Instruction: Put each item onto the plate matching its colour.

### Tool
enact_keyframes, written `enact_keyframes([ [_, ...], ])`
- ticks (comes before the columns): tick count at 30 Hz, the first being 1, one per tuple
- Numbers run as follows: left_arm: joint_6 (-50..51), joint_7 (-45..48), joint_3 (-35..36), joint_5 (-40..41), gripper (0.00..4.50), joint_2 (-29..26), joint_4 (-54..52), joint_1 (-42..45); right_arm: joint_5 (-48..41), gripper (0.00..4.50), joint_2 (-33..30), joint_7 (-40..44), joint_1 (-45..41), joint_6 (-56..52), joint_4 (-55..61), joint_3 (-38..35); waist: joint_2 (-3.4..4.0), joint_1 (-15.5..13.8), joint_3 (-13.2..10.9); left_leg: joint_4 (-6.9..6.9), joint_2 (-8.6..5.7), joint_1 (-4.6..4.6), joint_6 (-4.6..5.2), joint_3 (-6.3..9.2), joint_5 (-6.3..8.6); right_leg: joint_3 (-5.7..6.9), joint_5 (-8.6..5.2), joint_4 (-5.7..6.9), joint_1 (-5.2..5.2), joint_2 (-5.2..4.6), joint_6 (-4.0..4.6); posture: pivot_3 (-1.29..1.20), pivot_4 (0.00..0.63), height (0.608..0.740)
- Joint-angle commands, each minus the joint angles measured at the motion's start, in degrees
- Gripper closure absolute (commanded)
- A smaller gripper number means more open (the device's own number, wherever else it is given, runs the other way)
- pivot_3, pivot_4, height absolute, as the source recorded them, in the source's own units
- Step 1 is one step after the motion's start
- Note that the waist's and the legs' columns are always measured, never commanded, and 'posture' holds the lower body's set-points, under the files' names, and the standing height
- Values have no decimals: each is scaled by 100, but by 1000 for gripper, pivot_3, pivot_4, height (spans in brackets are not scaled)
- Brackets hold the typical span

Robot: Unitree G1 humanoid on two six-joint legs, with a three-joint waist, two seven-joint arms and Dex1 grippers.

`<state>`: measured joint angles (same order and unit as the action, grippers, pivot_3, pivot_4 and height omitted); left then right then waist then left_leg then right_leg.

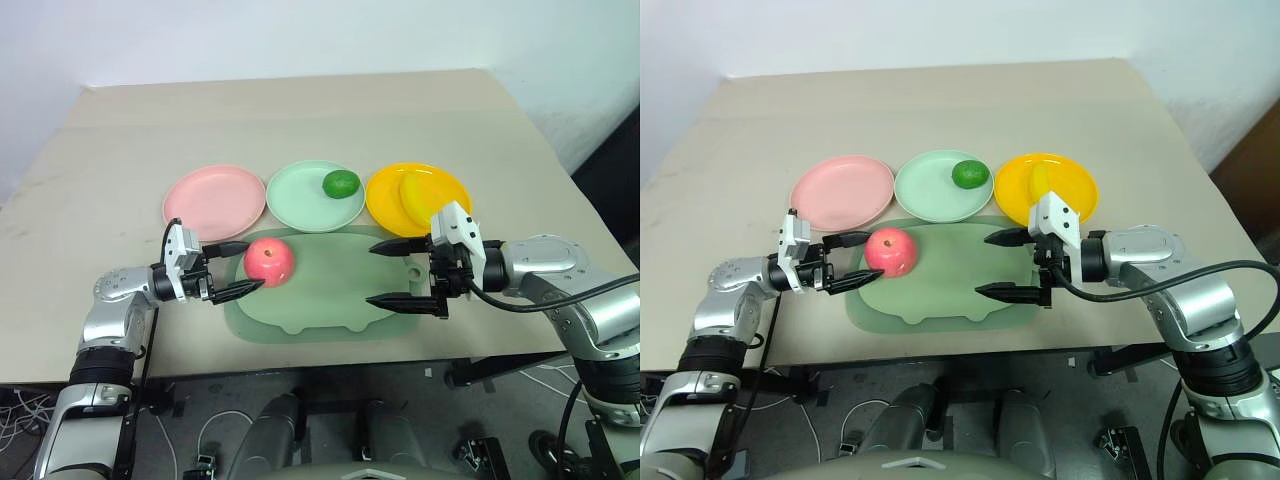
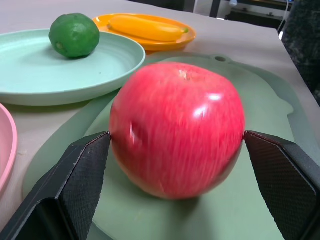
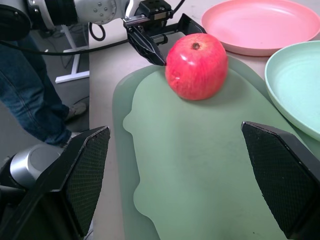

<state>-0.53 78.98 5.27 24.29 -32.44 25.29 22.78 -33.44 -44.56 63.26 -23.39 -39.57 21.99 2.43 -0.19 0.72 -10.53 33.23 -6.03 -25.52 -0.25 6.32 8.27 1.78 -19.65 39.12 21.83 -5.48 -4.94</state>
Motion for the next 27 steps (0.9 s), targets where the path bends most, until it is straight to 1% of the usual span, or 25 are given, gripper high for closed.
enact_keyframes([
  [1,36,47,-16,31,647,8,-89,89,-79,0,2,-50,-25,75,113,-105,0,-1,0,0,0,0,0,0,0,0,0,0,0,0,0,0,150,737],
  [4,48,28,-21,19,1498,20,-110,107,-88,0,14,-76,-29,69,123,-98,0,-2,0,1,0,2,0,1,0,0,0,0,-3,0,0,0,150,737],
  [15,85,20,-8,41,1498,2,-188,115,-114,0,77,-161,-59,40,154,-58,-1,1,0,3,0,1,0,1,0,2,0,-1,-5,0,-1,0,150,737],
  [19,375,-86,116,181,1498,-62,-391,121,-128,0,86,-172,-72,22,166,-45,-1,-1,-1,4,0,1,0,2,0,2,0,-1,-5,0,-1,0,150,737],
  [23,1086,-253,191,333,1498,-326,-958,29,-137,0,82,-186,-73,18,169,-39,-6,7,-4,5,0,1,1,4,0,3,1,-1,-6,1,-1,0,150,737],
  [27,1348,-197,313,473,1498,-647,-1431,-166,-147,0,72,-201,-80,19,149,-25,-6,19,-4,3,0,2,1,4,0,2,0,-1,-5,1,-1,0,150,737],
])
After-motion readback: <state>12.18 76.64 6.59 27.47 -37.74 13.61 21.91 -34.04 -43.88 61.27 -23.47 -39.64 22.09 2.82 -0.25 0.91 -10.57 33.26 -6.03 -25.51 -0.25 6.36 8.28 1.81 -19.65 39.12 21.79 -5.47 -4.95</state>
